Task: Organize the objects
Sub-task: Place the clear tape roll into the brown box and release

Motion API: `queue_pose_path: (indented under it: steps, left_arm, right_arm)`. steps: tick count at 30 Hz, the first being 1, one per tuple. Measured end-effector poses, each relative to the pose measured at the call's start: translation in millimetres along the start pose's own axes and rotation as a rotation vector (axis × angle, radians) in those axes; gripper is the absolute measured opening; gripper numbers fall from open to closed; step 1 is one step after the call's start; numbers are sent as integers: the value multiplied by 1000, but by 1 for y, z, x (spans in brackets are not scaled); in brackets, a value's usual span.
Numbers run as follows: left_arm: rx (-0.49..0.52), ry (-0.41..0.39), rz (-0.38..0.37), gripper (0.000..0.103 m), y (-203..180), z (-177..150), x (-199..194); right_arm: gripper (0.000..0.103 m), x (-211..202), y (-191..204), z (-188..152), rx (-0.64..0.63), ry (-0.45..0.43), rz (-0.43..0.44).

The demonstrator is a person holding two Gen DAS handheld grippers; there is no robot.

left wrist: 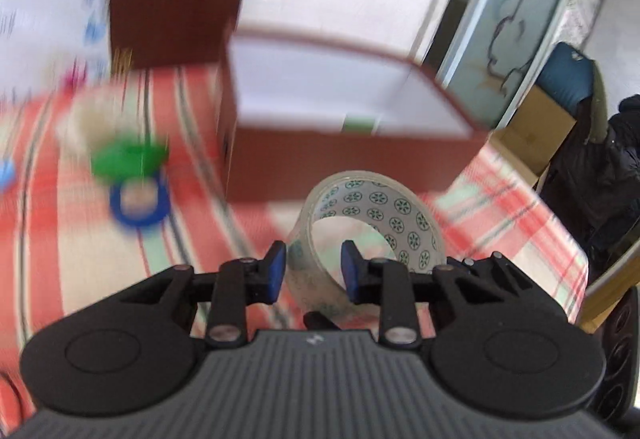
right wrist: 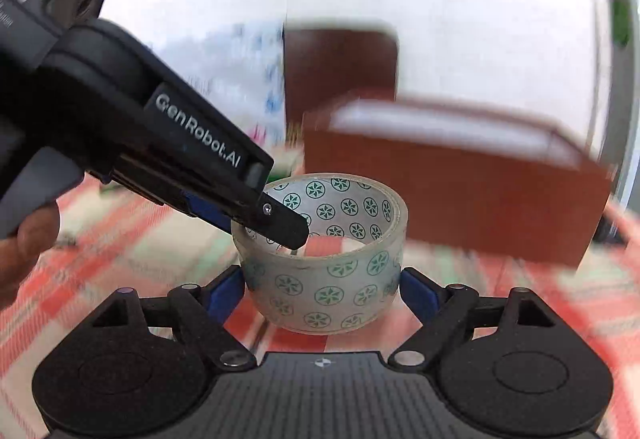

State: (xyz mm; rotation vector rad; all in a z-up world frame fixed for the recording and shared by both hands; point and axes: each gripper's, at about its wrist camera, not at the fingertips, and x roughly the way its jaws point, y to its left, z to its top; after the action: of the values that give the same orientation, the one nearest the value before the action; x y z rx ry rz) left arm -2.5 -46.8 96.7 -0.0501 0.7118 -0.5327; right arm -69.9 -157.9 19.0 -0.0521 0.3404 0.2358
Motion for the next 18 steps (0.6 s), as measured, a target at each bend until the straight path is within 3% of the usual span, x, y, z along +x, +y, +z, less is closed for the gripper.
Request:
queue_pose_path:
  steps: [3, 6, 7, 9, 10, 12, 14, 16, 18]
  left_arm:
    - [47, -81, 25, 32, -11, 35, 1]
    - [61, -126, 56, 34, -15, 68, 16]
    - [55, -130, 66, 39, -15, 76, 24]
    - [42, -123, 97, 58, -16, 90, 43]
    - [36, -125, 137, 69, -16, 93, 51]
    - [34, -116, 201, 71, -16, 93, 63]
    - [20, -111, 193, 71, -14, 85, 66]
    - [28, -107, 195, 74, -12, 75, 66]
    - [29, -90, 219, 74, -9, 66, 67]
  right_arm:
    - [84, 6, -10, 23, 9, -118, -26]
    - [84, 26, -21, 50, 22, -176, -52]
    - [84, 35, -25, 57, 31, -193, -57]
    - [85, 57, -32, 71, 43, -196, -78]
    - [85, 70, -35, 76, 48, -184, -90]
    - [86, 97, -38, 81, 35, -131, -118]
    - [88, 110, -42, 79, 37, -90, -152]
    - [91, 103, -48, 69, 95, -126, -127]
    - [87, 93, -46, 59, 101, -162, -120]
